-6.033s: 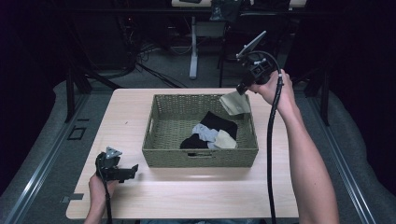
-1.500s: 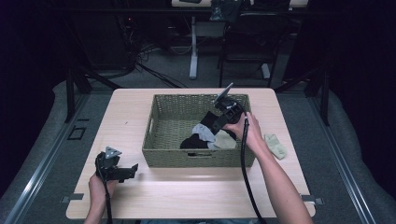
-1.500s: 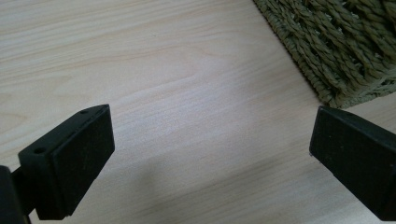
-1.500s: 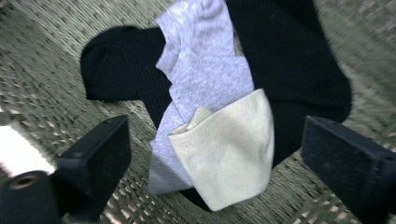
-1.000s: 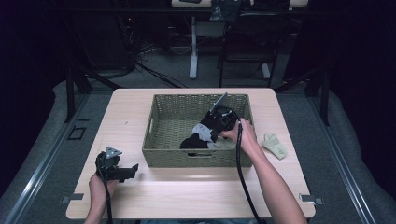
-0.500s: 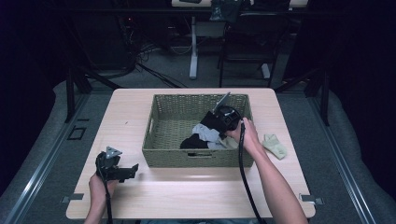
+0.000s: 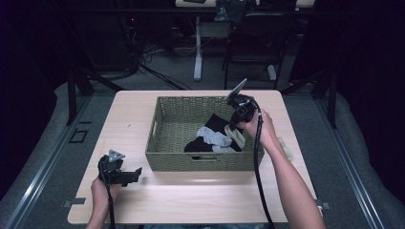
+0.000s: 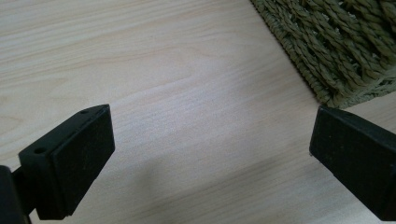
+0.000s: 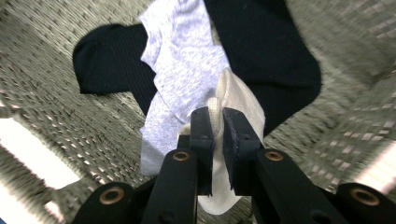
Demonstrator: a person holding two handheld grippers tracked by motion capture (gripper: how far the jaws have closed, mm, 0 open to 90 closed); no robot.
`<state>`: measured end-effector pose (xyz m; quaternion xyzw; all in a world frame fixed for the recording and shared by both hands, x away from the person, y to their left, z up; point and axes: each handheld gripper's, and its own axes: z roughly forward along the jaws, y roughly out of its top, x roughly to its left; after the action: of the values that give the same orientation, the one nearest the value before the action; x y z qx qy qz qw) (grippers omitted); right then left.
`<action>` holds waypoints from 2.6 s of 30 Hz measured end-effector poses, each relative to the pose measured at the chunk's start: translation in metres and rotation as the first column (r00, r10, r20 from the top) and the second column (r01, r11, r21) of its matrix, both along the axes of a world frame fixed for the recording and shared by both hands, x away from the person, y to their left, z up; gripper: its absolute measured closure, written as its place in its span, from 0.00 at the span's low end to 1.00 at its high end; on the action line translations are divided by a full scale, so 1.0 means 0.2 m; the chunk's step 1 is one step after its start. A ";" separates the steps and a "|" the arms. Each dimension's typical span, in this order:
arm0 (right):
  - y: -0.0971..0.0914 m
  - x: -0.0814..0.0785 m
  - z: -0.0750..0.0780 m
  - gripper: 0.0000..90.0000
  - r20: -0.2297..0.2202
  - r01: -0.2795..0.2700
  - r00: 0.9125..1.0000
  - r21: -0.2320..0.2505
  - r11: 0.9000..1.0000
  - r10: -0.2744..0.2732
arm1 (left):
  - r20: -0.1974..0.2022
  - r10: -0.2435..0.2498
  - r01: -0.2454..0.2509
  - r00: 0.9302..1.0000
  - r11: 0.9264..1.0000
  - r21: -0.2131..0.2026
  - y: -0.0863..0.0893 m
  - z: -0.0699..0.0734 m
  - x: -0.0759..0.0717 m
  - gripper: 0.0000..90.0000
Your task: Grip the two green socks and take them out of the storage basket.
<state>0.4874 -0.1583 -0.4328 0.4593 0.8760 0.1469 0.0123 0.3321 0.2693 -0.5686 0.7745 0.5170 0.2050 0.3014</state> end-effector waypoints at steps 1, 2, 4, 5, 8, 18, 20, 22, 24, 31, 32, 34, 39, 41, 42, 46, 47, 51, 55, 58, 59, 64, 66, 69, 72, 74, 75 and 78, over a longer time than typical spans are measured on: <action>0.00 0.00 0.03 0.92 0.002 -0.002 1.000 -0.002 1.000 0.002 | -0.001 -0.001 0.001 1.000 1.000 0.000 0.00 0.00 0.00 0.00; -0.01 0.00 0.05 0.92 0.006 -0.001 1.000 -0.002 1.000 0.001 | 0.001 0.001 -0.001 1.000 1.000 0.000 0.00 0.00 0.00 0.00; -0.02 -0.01 0.09 0.92 0.017 0.002 1.000 0.004 1.000 -0.002 | -0.001 -0.002 0.002 1.000 1.000 0.000 0.00 0.00 0.00 0.00; -0.02 -0.01 0.11 0.92 0.025 0.008 1.000 0.008 1.000 -0.008 | -0.002 -0.002 0.002 1.000 1.000 -0.002 0.00 0.00 0.00 0.00; -0.03 -0.01 0.17 0.92 0.036 -0.004 0.999 0.003 1.000 0.004 | 0.001 -0.001 0.001 1.000 1.000 0.000 0.00 0.00 0.00 0.00; -0.02 -0.05 0.32 0.92 0.085 -0.018 0.996 0.019 1.000 0.016 | 0.002 -0.001 0.001 1.000 1.000 0.000 0.00 0.00 0.00 0.00; -0.01 -0.05 0.34 0.92 0.088 -0.021 0.996 0.023 1.000 0.019 | 0.000 -0.002 0.002 1.000 1.000 -0.003 0.00 0.00 0.00 0.00; -0.01 -0.05 0.36 0.92 0.090 -0.017 0.996 0.029 0.999 0.014 | -0.001 -0.002 0.002 1.000 1.000 -0.003 0.00 0.00 0.00 0.00; -0.01 -0.05 0.38 0.92 0.091 -0.025 0.996 0.021 0.999 0.023 | 0.004 0.000 0.000 1.000 1.000 0.000 0.00 0.00 0.00 0.00; -0.05 -0.08 0.51 0.92 0.137 -0.012 0.991 0.039 0.999 0.006 | 0.005 -0.001 0.001 1.000 1.000 -0.002 -0.01 0.00 0.00 0.00; -0.05 -0.08 0.53 0.92 0.141 -0.013 0.990 0.036 0.999 0.008 | 0.004 0.000 0.000 1.000 1.000 -0.001 -0.01 0.00 0.00 0.00; -0.08 -0.09 0.56 0.92 0.150 -0.012 0.989 0.031 0.999 0.007 | 0.003 0.001 -0.001 1.000 1.000 0.002 0.00 0.00 0.00 0.00; -0.16 -0.13 0.62 0.92 0.171 0.009 0.985 0.033 0.999 -0.015 | 0.003 0.001 -0.001 1.000 1.000 0.001 -0.01 0.00 0.00 0.00; -0.20 -0.14 0.64 0.92 0.179 0.025 0.983 0.043 0.999 -0.032 | 0.002 0.002 -0.002 1.000 1.000 0.001 -0.01 0.00 0.00 0.00; -0.20 -0.14 0.64 0.92 0.179 0.025 0.983 0.043 0.999 -0.032 | 0.002 0.002 -0.002 1.000 1.000 0.002 -0.01 0.00 0.00 0.00; -0.31 -0.17 0.67 0.92 0.195 0.061 0.978 0.054 0.997 -0.071 | 0.002 0.002 -0.002 1.000 1.000 0.000 -0.01 0.00 0.00 0.00; -0.31 -0.17 0.67 0.92 0.195 0.061 0.978 0.054 0.997 -0.071 | 0.002 0.002 -0.002 1.000 1.000 0.000 -0.01 0.00 0.00 0.00; -0.42 -0.19 0.67 0.92 0.198 0.103 0.974 0.056 0.993 -0.112 | 0.003 0.004 -0.004 1.000 1.000 0.002 -0.01 0.00 0.00 0.00; -0.48 -0.20 0.66 0.92 0.194 0.126 0.972 0.057 0.990 -0.135 | 0.003 0.003 -0.003 1.000 1.000 0.001 -0.01 0.00 0.00 0.00; -0.55 -0.20 0.61 0.92 0.188 0.159 0.968 0.058 0.985 -0.168 | 0.002 0.003 -0.003 1.000 1.000 0.000 -0.01 0.00 0.00 0.00; -0.55 -0.20 0.61 0.92 0.188 0.159 0.968 0.058 0.985 -0.168 | 0.002 0.003 -0.003 1.000 1.000 0.000 -0.01 0.00 0.00 0.00; -0.63 -0.20 0.50 0.92 0.176 0.190 0.965 0.044 0.981 -0.195 | 0.003 0.002 -0.002 1.000 1.000 0.001 0.00 0.00 0.00 0.00; -0.65 -0.20 0.46 0.92 0.164 0.199 0.965 0.036 0.979 -0.203 | 0.003 0.004 -0.004 1.000 1.000 0.001 0.00 0.00 0.00 0.00; -0.67 -0.20 0.41 0.92 0.152 0.210 0.965 0.032 0.977 -0.212 | 0.003 0.004 -0.004 1.000 1.000 0.001 0.00 0.00 0.00 0.00; -0.70 -0.21 0.33 0.92 0.138 0.221 0.965 0.030 0.975 -0.223 | 0.004 0.004 -0.004 1.000 1.000 0.002 0.00 0.00 0.00 0.00; -0.71 -0.21 0.28 0.92 0.125 0.227 0.965 0.025 0.973 -0.229 | 0.003 0.004 -0.004 1.000 1.000 0.002 0.00 0.00 0.00 0.00; -0.72 -0.21 0.25 0.92 0.120 0.229 0.966 0.025 0.973 -0.231 | 0.002 0.003 -0.003 1.000 1.000 0.002 0.00 0.00 0.00 0.00; -0.74 -0.21 0.20 0.92 0.117 0.240 0.964 0.018 0.971 -0.241 | 0.005 0.002 -0.002 1.000 1.000 0.001 -0.01 0.00 0.00 0.00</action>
<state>0.4445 -0.3060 -0.3924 0.5527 0.8112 0.1730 0.0809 0.3320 0.2678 -0.5684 0.7738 0.5169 0.2075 0.3018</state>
